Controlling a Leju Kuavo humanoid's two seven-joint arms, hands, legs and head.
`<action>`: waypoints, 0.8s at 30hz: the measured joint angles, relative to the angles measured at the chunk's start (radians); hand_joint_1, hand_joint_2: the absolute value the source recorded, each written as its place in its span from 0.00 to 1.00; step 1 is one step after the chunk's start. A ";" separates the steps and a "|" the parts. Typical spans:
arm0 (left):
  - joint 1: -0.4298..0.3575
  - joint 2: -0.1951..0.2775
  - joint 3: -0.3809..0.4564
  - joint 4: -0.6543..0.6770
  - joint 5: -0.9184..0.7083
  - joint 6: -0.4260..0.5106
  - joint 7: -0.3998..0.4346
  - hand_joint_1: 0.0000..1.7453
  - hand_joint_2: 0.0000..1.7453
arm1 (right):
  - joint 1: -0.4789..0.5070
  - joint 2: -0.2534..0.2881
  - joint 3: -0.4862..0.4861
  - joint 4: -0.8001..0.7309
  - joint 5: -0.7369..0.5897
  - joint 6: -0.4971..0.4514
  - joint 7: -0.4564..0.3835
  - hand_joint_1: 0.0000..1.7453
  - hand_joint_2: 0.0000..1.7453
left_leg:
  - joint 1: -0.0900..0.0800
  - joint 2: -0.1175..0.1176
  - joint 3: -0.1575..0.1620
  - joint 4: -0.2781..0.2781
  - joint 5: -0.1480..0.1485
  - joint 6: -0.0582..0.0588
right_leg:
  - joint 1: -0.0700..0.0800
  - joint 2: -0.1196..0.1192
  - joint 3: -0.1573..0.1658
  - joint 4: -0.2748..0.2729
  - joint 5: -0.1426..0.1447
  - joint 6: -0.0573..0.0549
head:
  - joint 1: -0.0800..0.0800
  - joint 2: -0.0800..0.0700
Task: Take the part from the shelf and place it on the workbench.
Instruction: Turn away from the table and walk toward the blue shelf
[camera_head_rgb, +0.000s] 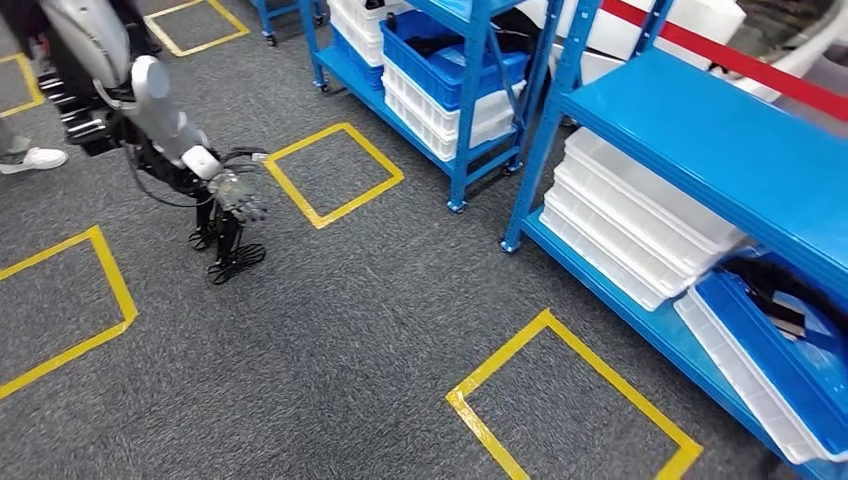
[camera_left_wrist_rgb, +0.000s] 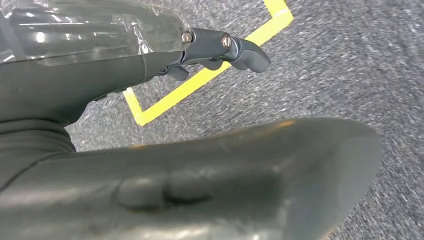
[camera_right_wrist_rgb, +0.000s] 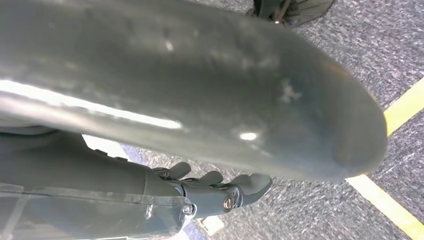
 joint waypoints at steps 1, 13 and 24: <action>-0.001 0.000 0.000 0.000 0.000 0.000 -0.001 0.00 0.00 | 0.001 -0.001 0.002 0.000 -0.001 0.000 0.000 0.00 0.00 | 0.000 0.008 0.004 -0.001 -0.002 -0.006 | 0.000 0.012 -0.001 -0.002 0.001 -0.007 | -0.003 0.000; 0.002 0.000 0.000 0.000 -0.002 0.000 0.000 0.00 0.00 | -0.002 -0.007 0.007 0.000 -0.009 -0.001 -0.008 0.00 0.00 | 0.007 -0.131 -0.047 0.066 0.008 -0.012 | -0.004 0.147 0.015 -0.005 0.000 -0.028 | -0.047 0.000; 0.001 0.000 0.000 0.000 -0.003 0.000 0.002 0.00 0.00 | -0.001 -0.008 0.007 0.000 -0.009 -0.001 -0.008 0.00 0.00 | 0.006 -0.122 -0.024 0.004 0.023 0.007 | -0.009 0.158 0.000 0.014 -0.013 0.000 | -0.046 0.000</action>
